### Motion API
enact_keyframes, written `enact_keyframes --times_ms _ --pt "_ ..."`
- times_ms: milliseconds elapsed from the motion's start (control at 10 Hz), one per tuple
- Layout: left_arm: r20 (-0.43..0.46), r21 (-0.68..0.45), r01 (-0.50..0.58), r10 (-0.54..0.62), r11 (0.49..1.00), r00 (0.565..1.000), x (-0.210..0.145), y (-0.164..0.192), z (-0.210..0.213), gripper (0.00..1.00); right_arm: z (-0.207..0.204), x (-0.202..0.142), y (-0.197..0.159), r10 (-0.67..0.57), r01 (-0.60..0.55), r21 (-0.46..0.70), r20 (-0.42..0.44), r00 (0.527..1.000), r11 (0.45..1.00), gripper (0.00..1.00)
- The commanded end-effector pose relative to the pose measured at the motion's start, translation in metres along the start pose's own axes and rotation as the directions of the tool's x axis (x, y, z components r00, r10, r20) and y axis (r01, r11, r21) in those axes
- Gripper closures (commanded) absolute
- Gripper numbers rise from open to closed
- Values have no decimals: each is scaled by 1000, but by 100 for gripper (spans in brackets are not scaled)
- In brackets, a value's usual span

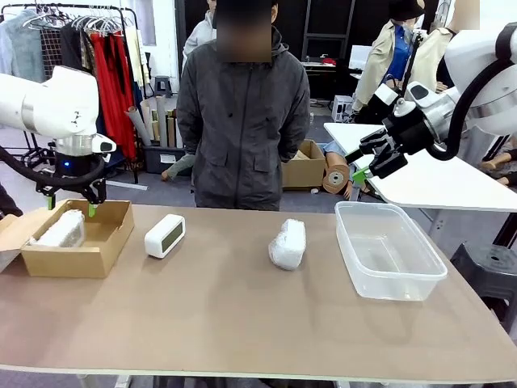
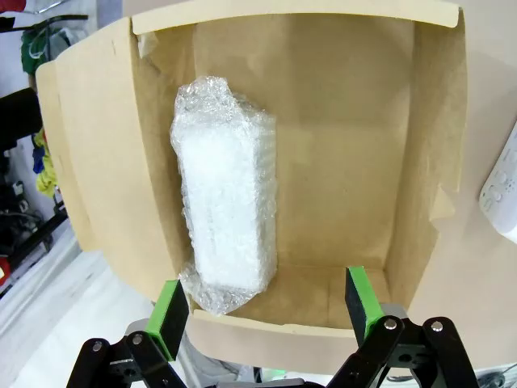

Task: Separate and place wrapped and unwrapped clocks.
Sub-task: Pick up the Digital clock indicated by the person.

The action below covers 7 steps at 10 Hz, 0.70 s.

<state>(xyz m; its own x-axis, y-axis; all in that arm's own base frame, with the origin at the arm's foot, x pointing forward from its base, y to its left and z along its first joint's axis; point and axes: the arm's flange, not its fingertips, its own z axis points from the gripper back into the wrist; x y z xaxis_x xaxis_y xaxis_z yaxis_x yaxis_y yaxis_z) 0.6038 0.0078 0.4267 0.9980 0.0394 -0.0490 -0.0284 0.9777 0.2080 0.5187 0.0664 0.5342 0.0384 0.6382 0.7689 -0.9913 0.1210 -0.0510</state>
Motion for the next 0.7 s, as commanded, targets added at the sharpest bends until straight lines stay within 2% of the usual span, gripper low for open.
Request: enact_keyframes --times_ms 0,100,200,300,400,600 --pt "44 76 44 -48 996 998 -10 -7 16 0 2 1 0 3 -3 1 -3 1000 1000 0" --pt "1 9 143 -143 990 990 -17 -18 24 0 2 1 0 3 -3 1 -3 1000 1000 0" --pt "18 -65 288 -287 955 958 -14 -5 35 0 2 1 0 3 -3 1 -3 1000 1000 0" --pt "55 -136 359 -355 923 933 -18 -11 41 0 2 1 0 3 -3 1 -3 1000 1000 0" --pt "77 -185 459 -453 869 888 -19 -2 49 0 2 1 0 3 -3 1 -3 1000 1000 0" --pt "216 -254 623 -585 739 782 -25 9 68 0 2 1 0 3 -3 1 -3 1000 1000 0"
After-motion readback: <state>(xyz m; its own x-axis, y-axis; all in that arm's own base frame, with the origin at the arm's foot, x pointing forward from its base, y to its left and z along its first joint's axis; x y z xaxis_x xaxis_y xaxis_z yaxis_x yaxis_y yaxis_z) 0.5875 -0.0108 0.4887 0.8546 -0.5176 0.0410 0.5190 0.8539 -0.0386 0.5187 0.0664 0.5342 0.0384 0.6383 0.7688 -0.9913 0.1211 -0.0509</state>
